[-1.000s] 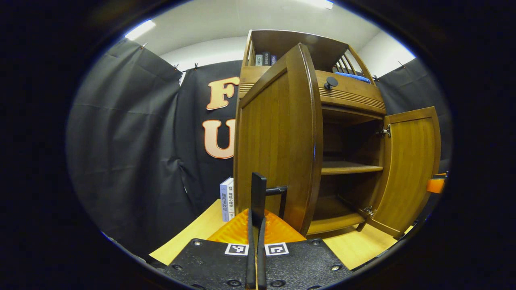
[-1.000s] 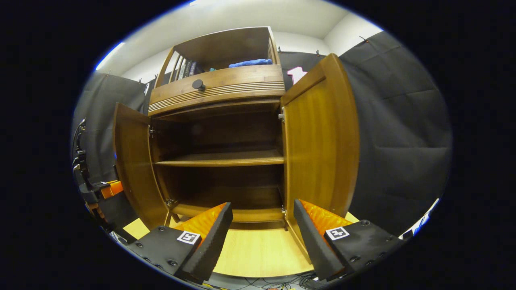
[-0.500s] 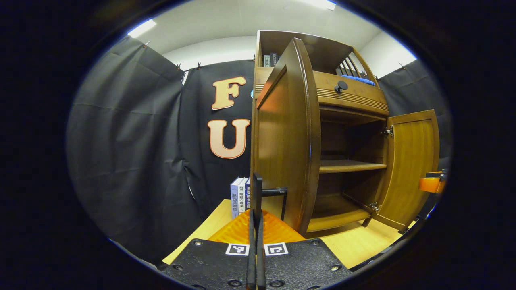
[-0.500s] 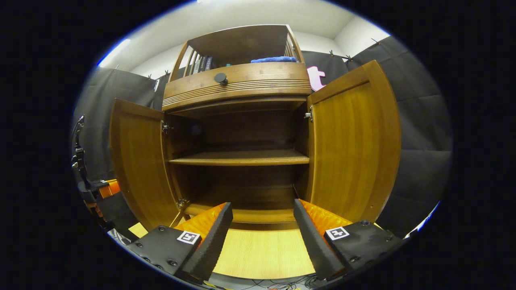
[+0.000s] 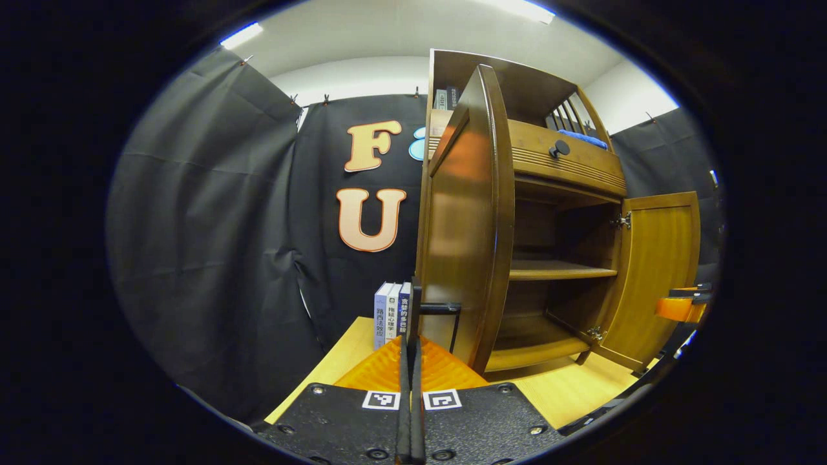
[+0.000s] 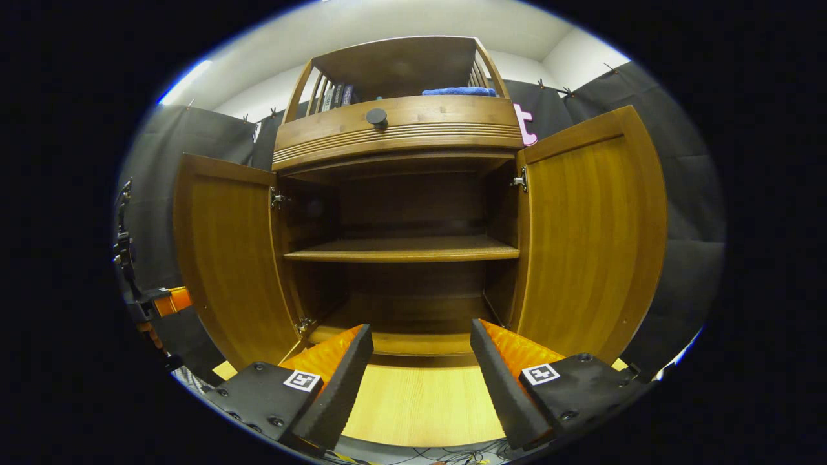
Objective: Open the right door of the double-door shoe cabinet with the right hand, and open the left door with the left hand.
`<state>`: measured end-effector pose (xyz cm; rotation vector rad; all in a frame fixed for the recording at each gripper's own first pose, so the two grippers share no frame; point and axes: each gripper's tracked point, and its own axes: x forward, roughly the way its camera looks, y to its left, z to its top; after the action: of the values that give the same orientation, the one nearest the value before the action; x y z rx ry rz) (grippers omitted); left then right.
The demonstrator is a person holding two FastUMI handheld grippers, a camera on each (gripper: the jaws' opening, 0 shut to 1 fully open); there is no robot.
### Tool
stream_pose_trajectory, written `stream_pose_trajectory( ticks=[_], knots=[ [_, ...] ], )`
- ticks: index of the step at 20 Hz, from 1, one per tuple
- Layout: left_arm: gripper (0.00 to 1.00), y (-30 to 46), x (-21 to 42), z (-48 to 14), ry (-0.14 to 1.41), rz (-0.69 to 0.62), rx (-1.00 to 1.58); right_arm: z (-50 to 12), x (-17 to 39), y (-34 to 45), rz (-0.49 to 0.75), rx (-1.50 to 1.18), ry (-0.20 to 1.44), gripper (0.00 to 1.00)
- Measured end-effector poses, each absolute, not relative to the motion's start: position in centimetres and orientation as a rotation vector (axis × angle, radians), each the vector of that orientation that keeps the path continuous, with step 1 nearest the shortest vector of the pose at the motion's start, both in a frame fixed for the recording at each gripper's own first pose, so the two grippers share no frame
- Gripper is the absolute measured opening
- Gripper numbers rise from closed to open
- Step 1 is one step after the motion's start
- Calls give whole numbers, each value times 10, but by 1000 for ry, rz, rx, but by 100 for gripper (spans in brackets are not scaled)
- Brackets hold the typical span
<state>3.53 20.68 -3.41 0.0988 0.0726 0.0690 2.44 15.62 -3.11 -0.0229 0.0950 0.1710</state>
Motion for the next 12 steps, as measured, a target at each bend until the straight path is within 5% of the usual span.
stream_pose_trajectory(
  ticks=[12],
  knots=[
    [2, 255, 25, -28, 99, 126, 111, -32, 21, 176, 152, -20, 97, 98]
  ],
)
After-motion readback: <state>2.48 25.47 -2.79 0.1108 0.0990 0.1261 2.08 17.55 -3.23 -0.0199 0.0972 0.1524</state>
